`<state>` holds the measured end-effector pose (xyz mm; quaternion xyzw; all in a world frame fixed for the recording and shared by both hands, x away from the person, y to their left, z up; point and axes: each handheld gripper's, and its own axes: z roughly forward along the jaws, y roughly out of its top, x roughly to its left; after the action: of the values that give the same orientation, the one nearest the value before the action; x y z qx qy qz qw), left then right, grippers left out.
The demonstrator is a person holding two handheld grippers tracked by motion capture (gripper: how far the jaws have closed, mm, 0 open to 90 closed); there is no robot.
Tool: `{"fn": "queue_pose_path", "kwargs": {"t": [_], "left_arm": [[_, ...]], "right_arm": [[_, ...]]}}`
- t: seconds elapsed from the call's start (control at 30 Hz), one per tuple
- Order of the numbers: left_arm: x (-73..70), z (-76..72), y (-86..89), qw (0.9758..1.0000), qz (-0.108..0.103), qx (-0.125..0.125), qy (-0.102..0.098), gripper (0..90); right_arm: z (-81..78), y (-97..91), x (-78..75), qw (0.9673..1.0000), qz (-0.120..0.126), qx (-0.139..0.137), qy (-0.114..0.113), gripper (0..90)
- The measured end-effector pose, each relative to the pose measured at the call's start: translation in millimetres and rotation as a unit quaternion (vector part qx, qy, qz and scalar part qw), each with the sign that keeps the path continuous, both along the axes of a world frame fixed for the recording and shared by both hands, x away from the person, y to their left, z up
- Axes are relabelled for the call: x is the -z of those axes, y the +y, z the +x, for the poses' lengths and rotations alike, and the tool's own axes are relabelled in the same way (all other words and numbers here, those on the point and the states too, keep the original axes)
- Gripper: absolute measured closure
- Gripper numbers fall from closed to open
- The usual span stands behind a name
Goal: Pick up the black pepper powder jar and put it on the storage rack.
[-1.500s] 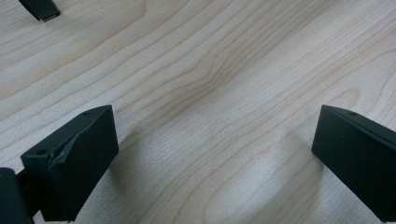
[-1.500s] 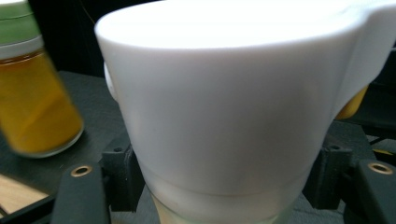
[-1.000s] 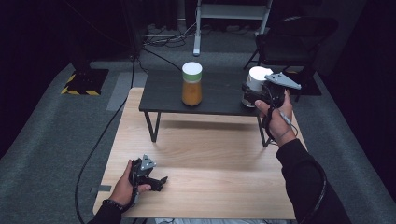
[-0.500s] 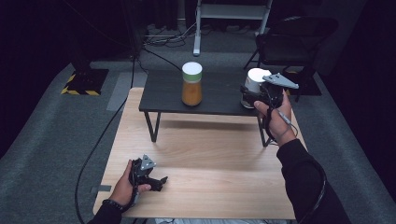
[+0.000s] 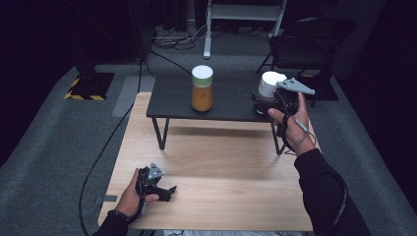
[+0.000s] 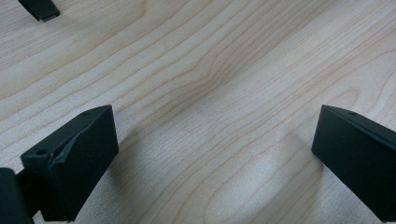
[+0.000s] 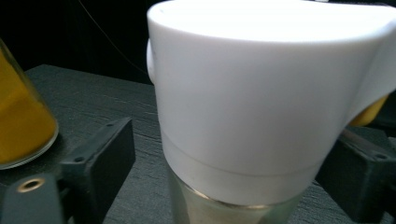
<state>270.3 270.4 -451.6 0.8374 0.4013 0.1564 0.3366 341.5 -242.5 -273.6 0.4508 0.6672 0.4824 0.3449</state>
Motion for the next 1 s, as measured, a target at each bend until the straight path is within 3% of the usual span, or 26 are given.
{"fn": "queue_pose_path", "kwargs": {"t": [0.4, 0.57, 1.0], "left_arm": [[0.1, 0.0, 0.1, 1.0000, 0.000, 0.000, 0.000, 0.4], [0.0, 0.0, 0.0, 1.0000, 0.000, 0.000, 0.000, 0.4], [0.0, 0.0, 0.0, 1.0000, 0.000, 0.000, 0.000, 0.4]], "right_arm": [[-18.8, -3.2, 11.1, 0.9987, -0.027, 0.004, -0.043, 5.6], [-26.4, -9.4, 14.4, 0.9987, -0.022, -0.002, -0.046, 5.4], [-52.6, -2.9, 29.0, 0.9945, -0.070, -0.010, -0.077, 5.1]]}}
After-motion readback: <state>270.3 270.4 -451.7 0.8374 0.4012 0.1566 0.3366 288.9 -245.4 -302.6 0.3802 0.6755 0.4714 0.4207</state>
